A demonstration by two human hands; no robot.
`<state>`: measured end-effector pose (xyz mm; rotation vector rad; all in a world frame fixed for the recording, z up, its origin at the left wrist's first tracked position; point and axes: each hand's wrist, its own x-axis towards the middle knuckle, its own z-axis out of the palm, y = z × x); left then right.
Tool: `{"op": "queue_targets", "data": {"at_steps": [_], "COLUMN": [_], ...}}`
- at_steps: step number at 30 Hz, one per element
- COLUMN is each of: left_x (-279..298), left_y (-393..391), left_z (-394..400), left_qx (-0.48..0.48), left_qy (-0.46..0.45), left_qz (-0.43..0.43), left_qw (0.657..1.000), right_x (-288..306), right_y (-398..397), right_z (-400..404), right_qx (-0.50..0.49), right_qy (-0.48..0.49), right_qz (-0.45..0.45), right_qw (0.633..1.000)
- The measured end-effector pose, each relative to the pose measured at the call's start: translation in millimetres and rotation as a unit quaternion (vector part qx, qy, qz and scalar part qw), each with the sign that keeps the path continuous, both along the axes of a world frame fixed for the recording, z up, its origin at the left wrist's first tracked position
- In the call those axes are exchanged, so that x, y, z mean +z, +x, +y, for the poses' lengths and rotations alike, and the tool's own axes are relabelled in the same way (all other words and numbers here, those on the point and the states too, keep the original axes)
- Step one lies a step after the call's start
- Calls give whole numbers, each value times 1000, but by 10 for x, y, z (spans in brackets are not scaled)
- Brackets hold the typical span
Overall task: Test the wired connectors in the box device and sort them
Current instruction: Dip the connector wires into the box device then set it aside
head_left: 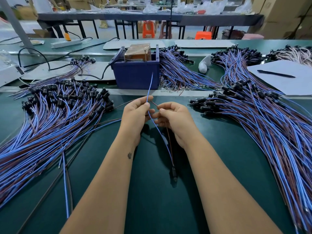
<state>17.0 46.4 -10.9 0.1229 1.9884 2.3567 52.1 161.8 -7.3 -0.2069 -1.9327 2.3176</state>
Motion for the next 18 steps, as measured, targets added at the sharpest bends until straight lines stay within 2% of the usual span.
{"op": "queue_targets", "data": {"at_steps": [3, 8, 15, 18], "left_x": [9, 22, 39, 45], "left_y": [15, 46, 18, -13], "left_z": [3, 2, -52, -110], "left_qx": [-9, -18, 59, 106], "left_qy": [12, -27, -11, -20], "left_qz": [7, 35, 43, 44], "left_qw": [1000, 999, 997, 993], "right_x": [23, 40, 35, 31], "right_y": [7, 13, 36, 38], "right_z": [0, -40, 2, 27], "right_qx": [9, -6, -41, -66], "right_qy": [10, 100, 29, 33], "right_qz": [-13, -21, 32, 53], "right_qw": [1000, 995, 998, 996]}}
